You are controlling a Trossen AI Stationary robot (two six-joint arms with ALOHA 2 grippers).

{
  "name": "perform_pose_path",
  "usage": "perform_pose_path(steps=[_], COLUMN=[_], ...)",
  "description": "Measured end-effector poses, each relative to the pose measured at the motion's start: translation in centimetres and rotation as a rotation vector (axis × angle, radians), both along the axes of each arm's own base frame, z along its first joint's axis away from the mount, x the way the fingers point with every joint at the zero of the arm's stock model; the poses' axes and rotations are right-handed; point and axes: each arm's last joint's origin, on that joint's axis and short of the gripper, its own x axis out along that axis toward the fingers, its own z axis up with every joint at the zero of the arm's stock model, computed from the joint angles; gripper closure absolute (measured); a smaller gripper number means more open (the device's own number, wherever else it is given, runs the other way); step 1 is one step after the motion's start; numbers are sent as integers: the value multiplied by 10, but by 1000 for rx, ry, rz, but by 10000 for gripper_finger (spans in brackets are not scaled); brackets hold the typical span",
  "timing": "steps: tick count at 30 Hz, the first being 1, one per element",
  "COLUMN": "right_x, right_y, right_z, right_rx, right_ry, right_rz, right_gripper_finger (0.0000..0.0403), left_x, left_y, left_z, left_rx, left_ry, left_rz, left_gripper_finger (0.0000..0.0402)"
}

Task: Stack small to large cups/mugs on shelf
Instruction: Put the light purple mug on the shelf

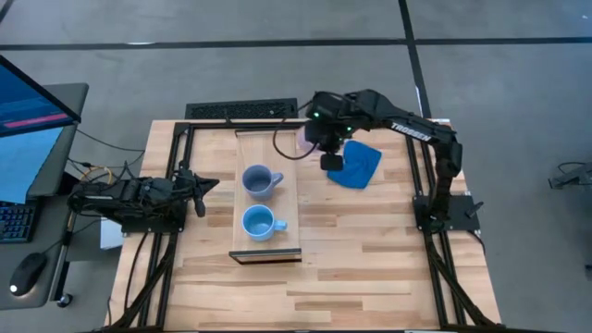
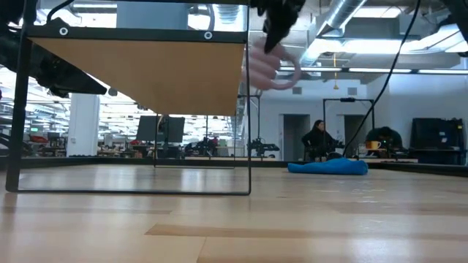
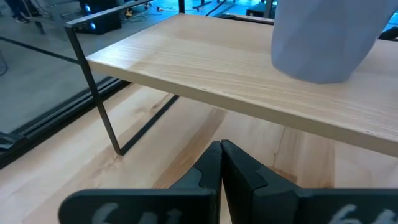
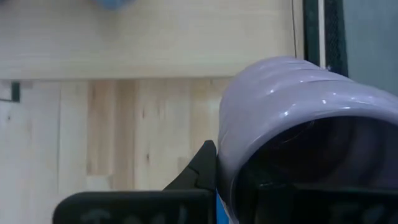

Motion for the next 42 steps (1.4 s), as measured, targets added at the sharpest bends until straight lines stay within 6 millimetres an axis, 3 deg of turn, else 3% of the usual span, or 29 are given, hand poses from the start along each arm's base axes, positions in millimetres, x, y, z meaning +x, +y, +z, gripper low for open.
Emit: perform_pose_path(steps=[6, 16, 22, 30, 36, 42], right_x=[2, 6, 26, 44, 54, 60], right_y=[4, 4, -3, -22, -24, -23], right_z=[19, 22, 9, 9, -18, -25], right_rx=[-40, -56, -56, -17, 58, 80], right_ry=[-85, -132, -153, -192, -86, -80], right_rz=[49, 66, 127, 142, 145, 167], right_gripper_finger=[367, 367, 367, 367, 367, 367], left_x=[0, 0, 0, 0, 0, 0], left_y=[0, 0, 0, 0, 0, 0], left_z=[0, 0, 0, 0, 0, 0], left_rx=[0, 1, 1, 1, 0, 0], left_ry=[0, 0, 0, 3, 4, 4], left_rz=[1, 3, 3, 1, -1, -2], left_gripper_finger=[401, 401, 401, 401, 401, 401])
